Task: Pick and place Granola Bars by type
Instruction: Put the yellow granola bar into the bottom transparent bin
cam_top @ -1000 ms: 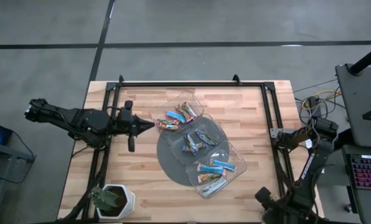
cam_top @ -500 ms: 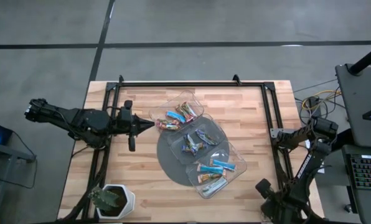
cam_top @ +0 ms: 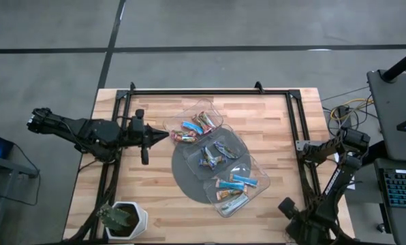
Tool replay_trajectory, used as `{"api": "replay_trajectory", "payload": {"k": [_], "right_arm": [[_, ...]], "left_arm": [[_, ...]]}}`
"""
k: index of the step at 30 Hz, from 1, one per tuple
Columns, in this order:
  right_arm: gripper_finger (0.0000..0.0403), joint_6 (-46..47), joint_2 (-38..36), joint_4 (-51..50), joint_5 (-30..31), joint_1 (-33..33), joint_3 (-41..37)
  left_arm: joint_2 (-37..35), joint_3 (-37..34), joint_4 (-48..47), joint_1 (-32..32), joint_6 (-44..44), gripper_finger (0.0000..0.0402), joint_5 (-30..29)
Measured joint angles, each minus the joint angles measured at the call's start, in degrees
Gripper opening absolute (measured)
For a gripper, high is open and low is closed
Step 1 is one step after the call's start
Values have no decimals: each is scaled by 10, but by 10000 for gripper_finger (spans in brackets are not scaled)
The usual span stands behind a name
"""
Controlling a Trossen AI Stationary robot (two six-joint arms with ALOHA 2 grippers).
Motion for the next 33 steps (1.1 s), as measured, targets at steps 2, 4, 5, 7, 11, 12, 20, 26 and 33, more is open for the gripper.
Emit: {"api": "replay_trajectory", "payload": {"k": [2,4,5,7,11,12,20,26,33], "right_arm": [[207,-2,0,-2,-1,0,8],[207,-4,0,-2,-6,0,15],[208,-4,0,-2,-7,-1,18],[208,-4,0,-2,-6,-1,22],[208,0,-1,9,-12,-1,15],[208,1,-1,16,-14,-1,12],[206,1,-1,50,-46,-1,-3],[203,4,-1,66,-66,-2,-14],[203,7,0,113,-121,-5,-40]], "left_arm": [[0,0,-1,0,0,0,0],[0,0,-4,0,1,0,-2],[0,0,-7,0,1,0,-5],[0,0,-14,0,1,0,-14],[0,0,-18,0,1,0,-24],[0,0,-19,0,1,0,-24],[0,0,-20,0,1,0,-25],[0,0,-19,0,0,0,-25],[0,0,-19,0,0,0,-25]]}}
